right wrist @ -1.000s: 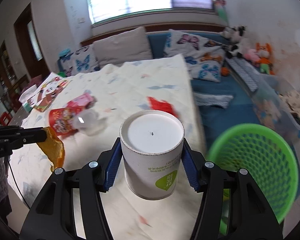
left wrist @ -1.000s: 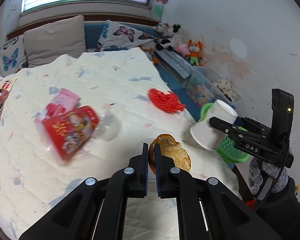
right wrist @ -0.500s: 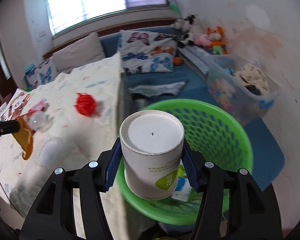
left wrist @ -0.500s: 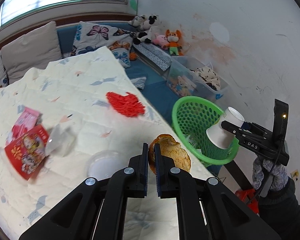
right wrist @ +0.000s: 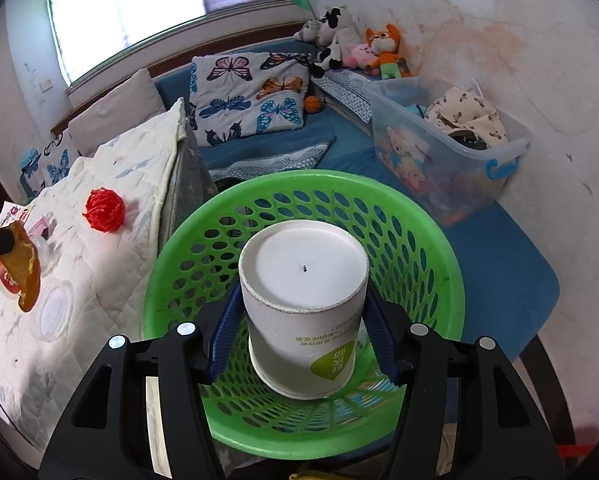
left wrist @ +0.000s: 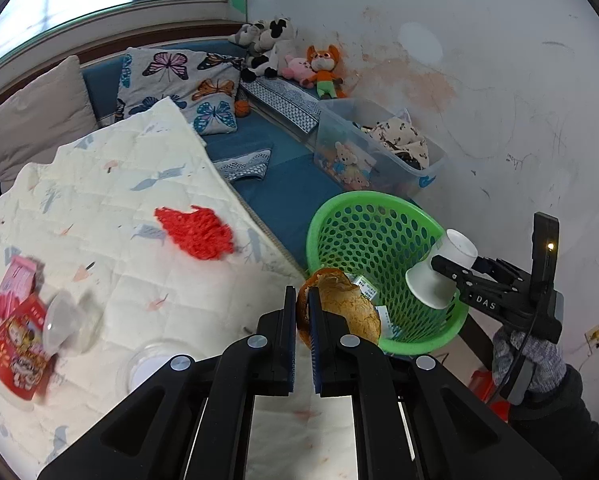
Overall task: Collect trash
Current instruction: 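Carry the paper cup and food scrap over the green basket and release both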
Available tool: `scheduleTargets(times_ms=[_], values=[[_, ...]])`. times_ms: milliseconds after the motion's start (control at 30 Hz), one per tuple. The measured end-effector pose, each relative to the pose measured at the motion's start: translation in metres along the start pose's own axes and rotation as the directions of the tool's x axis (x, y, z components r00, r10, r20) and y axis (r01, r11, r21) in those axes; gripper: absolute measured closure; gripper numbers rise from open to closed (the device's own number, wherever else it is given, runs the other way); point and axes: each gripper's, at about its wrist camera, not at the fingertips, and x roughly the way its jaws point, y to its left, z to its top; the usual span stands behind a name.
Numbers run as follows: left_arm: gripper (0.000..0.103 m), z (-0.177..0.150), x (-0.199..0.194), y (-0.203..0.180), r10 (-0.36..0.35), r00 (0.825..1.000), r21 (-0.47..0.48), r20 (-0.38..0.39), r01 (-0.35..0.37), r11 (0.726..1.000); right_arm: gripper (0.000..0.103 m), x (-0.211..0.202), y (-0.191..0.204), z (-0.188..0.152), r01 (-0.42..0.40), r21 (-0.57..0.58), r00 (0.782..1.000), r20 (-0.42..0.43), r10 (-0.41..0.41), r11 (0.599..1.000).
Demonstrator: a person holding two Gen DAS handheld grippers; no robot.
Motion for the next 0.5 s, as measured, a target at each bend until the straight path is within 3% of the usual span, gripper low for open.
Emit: scheduleTargets(times_ms=[500], values=[[0.097,0.027,0.056,-0.041,-0.037,0.997,0.052,-0.069,0.041,0.998,0.035,-0.022,-0.003,-0.003,-0.016,-0.007,0.999,0.04,0.016,1.0]])
